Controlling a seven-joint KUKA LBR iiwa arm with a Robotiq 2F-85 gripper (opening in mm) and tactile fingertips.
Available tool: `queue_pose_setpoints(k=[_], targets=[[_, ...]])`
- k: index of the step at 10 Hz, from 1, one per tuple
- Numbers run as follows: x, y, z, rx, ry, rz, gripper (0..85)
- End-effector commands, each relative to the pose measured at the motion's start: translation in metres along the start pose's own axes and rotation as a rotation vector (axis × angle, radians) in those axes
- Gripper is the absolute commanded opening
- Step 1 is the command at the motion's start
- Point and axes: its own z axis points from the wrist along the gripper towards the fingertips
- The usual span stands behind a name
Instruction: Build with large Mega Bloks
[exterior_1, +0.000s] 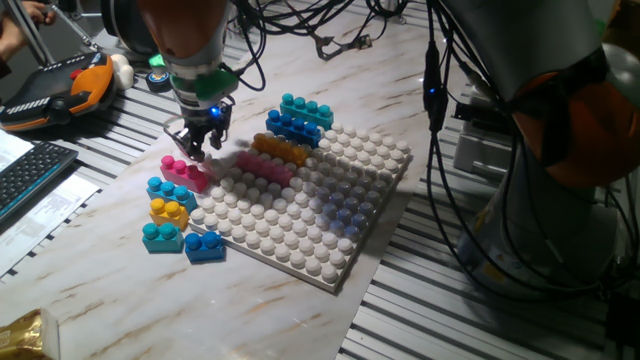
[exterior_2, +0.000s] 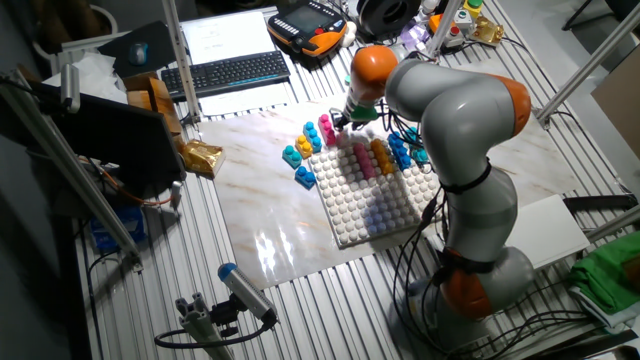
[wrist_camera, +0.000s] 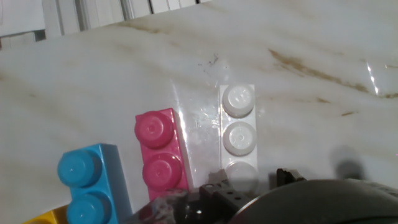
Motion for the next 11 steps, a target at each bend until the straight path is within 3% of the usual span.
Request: queue_pose_setpoints(k=[1,11], targets=[[0.0,0.0,0.002,-0.002,0.0,-0.001,45.7],[-0.001,0.0,0.015,-0.012,0.009,0.018,41.7]])
